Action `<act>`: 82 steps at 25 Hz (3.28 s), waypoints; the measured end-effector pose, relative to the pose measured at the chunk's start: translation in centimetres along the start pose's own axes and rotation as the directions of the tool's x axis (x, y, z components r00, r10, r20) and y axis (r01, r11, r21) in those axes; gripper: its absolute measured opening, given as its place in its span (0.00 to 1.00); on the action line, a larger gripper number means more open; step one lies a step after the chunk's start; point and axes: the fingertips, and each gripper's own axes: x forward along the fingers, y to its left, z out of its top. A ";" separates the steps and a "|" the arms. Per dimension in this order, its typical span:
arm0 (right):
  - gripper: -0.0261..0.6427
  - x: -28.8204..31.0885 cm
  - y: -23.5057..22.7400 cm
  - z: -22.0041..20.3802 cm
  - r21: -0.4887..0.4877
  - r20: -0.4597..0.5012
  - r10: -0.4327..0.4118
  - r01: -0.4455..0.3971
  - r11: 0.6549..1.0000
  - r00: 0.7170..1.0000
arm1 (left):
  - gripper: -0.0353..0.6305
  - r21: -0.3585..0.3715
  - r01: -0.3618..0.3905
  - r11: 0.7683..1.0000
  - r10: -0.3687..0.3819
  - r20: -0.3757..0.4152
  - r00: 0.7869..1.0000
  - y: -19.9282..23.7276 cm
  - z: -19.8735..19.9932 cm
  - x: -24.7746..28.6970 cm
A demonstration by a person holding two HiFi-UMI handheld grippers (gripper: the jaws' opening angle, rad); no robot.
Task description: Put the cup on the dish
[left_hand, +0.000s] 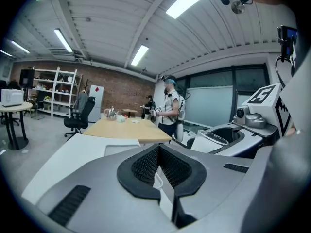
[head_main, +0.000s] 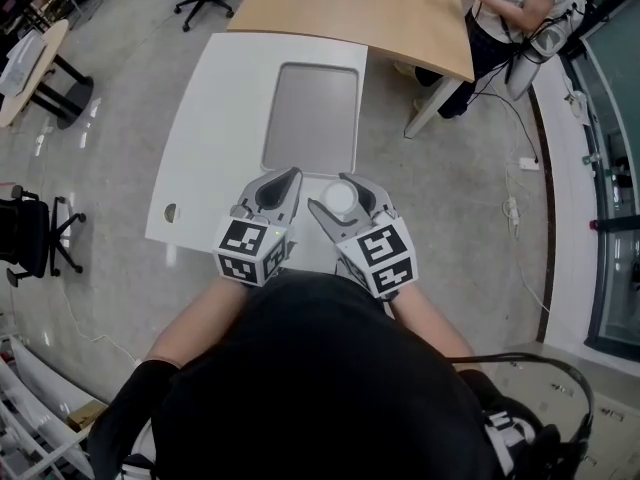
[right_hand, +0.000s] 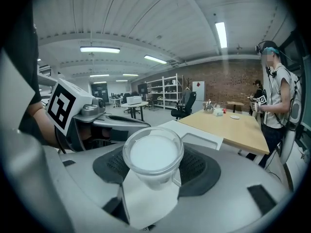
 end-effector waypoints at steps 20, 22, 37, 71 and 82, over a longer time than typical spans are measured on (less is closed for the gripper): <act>0.42 2.1 -4.8 1.4 -0.001 0.016 0.022 -0.022 1.000 1.000 | 0.06 -0.019 -0.064 0.998 0.064 0.001 0.998 2.5 2.1 3.9; 0.42 2.7 -5.2 1.5 0.000 0.015 0.015 -0.015 1.000 1.000 | 0.06 -0.016 -0.055 0.998 0.055 0.002 0.998 2.7 2.2 4.5; 0.42 9.7 -9.4 2.3 0.027 -0.003 -0.045 0.045 0.999 0.999 | 0.06 -0.040 -0.011 0.999 0.011 -0.005 1.000 7.6 1.9 10.1; 0.42 26.6 -22.7 0.3 0.073 -0.088 -0.150 0.156 0.985 0.985 | 0.06 -0.049 -0.023 0.999 0.021 -0.044 0.999 21.1 -1.5 26.8; 0.42 32.4 -25.6 -3.6 0.087 -0.143 -0.153 0.166 0.982 0.978 | 0.06 -0.079 -0.029 0.996 0.022 -0.084 0.996 24.7 -6.1 30.6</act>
